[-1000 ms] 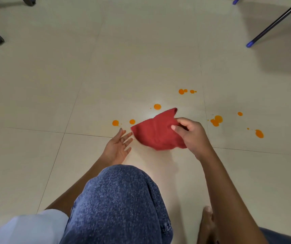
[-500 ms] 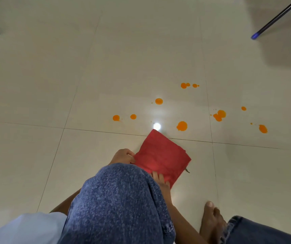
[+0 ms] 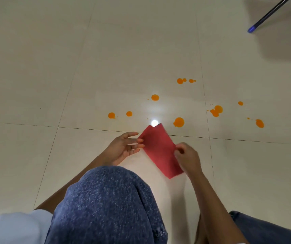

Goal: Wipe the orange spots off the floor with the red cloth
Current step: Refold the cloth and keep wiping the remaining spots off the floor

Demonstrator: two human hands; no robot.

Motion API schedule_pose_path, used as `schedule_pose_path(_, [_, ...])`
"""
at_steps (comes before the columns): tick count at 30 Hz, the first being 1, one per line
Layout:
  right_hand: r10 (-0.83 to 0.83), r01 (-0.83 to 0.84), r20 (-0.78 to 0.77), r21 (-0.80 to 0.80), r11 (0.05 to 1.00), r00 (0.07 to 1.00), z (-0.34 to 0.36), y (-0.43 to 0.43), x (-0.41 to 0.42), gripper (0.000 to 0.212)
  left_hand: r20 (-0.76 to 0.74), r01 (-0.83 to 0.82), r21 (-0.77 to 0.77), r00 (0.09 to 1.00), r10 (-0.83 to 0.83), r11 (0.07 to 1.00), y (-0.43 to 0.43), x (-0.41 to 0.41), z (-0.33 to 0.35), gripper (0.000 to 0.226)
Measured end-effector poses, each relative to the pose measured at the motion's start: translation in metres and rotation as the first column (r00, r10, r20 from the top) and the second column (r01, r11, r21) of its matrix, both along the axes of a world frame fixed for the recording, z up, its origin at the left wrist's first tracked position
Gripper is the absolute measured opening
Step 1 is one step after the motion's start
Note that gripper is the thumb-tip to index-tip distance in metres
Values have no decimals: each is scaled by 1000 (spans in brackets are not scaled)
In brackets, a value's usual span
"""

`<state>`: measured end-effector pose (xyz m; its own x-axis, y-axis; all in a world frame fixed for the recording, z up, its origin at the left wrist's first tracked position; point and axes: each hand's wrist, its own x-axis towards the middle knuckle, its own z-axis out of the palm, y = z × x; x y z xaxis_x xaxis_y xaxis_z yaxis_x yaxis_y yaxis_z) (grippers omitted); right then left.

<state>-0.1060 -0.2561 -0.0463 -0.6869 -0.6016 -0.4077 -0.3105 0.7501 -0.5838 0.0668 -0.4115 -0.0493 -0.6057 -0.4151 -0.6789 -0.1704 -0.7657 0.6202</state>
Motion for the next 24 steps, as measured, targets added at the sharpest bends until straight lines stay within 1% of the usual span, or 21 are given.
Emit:
schedule_pose_path(1, [42,-39,-166,25,999,985,-2,-3,-5,23,19,60,-67,998,-59,996,1,-4,4,29])
schedule_pose_path(2, [83,-79,-306,27,997,948,-2,-5,-4,29,65,122,-142,991,-114,982,4,-7,5,28])
schedule_pose_path(3, [136,-138,-378,21,990,916,-8,-11,-4,33,111,160,-206,984,-139,965,4,-10,0,28])
schedule_pose_path(5, [247,-273,-423,0,962,872,-15,-14,5,42,230,246,-320,957,-177,915,8,-14,-5,27])
schedule_pose_path(6, [324,-349,-425,19,937,845,-22,-15,8,45,287,276,-386,943,-169,880,9,-14,-8,26])
schedule_pose_path(7, [410,-423,-410,64,904,815,-32,-17,11,47,348,309,-474,926,-147,825,10,-11,-13,25])
schedule_pose_path(8, [491,-484,-392,125,866,778,-42,-21,12,47,420,363,-578,900,-114,731,9,-6,-20,24])
schedule_pose_path(9, [556,-534,-385,174,827,736,-52,-23,13,48,494,436,-669,866,-78,603,7,0,-27,25])
schedule_pose_path(10, [619,-586,-392,216,781,680,-63,-25,13,49,556,507,-725,830,-39,465,2,10,-34,27])
schedule_pose_path(11, [671,-631,-412,251,734,616,-73,-24,16,49,600,565,-751,800,-6,341,-2,21,-39,30])
schedule_pose_path(12, [713,-671,-421,273,689,561,-79,-23,25,49,639,617,-748,769,17,244,-7,33,-44,38])
schedule_pose_path(13, [742,-709,-434,275,650,512,-84,-23,39,48,691,675,-712,723,23,195,-13,46,-50,52])
schedule_pose_path(14, [753,-743,-453,249,621,478,-87,-21,57,49,744,733,-660,668,7,164,-19,59,-55,72])
schedule_pose_path(15, [769,-785,-458,213,582,446,-88,-24,76,49,787,780,-608,617,-16,148,-27,71,-62,95])
schedule_pose_path(16, [781,-813,-453,184,553,429,-86,-27,94,49,818,816,-562,572,-52,138,-33,80,-67,113])
schedule_pose_path(17, [780,-831,-466,151,535,418,-87,-38,108,47,834,832,-533,547,-71,156,-40,87,-70,122])
schedule_pose_path(18, [780,-850,-471,109,515,412,-91,-63,117,45,831,817,-530,554,-55,229,-51,96,-73,124])
schedule_pose_path(20, [743,-840,-514,76,537,429,-94,-124,116,42,804,744,-544,594,-13,389,-70,102,-66,120])
schedule_pose_path(21, [736,-826,-514,88,557,441,-95,-158,110,43,805,722,-532,594,-1,442,-79,105,-64,118])
schedule_pose_path(22, [733,-801,-493,112,588,469,-97,-187,100,43,817,734,-509,576,-14,449,-85,106,-65,118])
schedule_pose_path(24, [696,-722,-492,178,669,523,-100,-217,73,47,863,820,-433,497,-90,375,-85,105,-67,131])
